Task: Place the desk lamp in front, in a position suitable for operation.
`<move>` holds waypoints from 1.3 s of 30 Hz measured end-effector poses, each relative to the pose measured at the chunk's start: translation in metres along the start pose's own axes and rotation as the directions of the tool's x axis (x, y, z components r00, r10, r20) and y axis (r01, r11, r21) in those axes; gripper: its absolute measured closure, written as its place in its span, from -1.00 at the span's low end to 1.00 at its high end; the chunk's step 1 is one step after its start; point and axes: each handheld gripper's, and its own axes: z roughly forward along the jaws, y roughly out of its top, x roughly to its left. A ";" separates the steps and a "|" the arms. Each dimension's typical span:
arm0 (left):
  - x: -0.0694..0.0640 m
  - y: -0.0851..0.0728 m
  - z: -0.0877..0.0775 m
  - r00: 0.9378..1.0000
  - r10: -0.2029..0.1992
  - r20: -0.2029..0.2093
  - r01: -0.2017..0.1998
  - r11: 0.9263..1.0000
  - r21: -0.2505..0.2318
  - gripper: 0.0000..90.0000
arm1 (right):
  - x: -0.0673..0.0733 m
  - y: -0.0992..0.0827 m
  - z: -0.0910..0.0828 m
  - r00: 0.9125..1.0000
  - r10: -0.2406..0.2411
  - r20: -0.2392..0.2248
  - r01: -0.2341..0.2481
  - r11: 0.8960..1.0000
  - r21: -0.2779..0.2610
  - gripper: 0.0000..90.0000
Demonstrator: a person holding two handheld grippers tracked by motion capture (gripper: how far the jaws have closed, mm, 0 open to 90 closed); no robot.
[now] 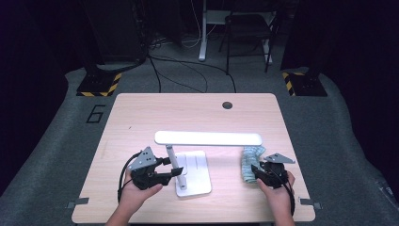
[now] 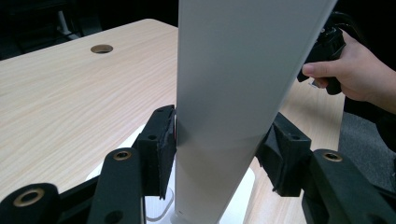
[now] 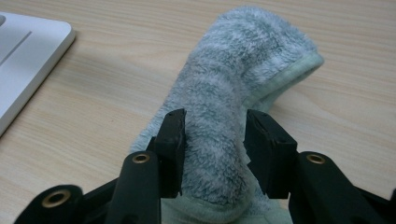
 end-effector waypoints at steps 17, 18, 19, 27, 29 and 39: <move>0.001 0.001 -0.002 1.000 0.006 -0.002 -0.006 1.000 -0.012 0.10 | 0.000 -0.006 0.011 0.999 0.003 -0.046 -0.001 0.999 0.037 0.01; 0.001 0.001 -0.002 1.000 0.005 -0.001 -0.005 1.000 -0.012 0.10 | 0.000 -0.007 0.012 0.998 0.007 -0.056 -0.005 0.999 0.043 0.01; 0.001 0.001 -0.002 1.000 0.006 -0.002 -0.006 1.000 -0.013 0.10 | 0.000 -0.007 0.014 0.998 0.006 -0.057 -0.003 0.999 0.043 0.01; 0.000 0.002 -0.003 1.000 0.001 -0.008 -0.001 1.000 -0.012 0.14 | 0.004 -0.010 0.018 0.998 0.043 -0.056 -0.040 0.998 0.052 -0.03; 0.000 0.002 -0.003 1.000 0.004 -0.005 -0.004 1.000 -0.005 0.14 | 0.005 -0.010 0.020 0.999 0.027 -0.046 -0.024 0.999 0.047 -0.02; -0.002 0.001 -0.003 1.000 0.002 -0.019 -0.002 1.000 -0.014 0.16 | 0.007 -0.011 0.022 0.998 0.022 -0.060 -0.018 0.998 0.066 0.15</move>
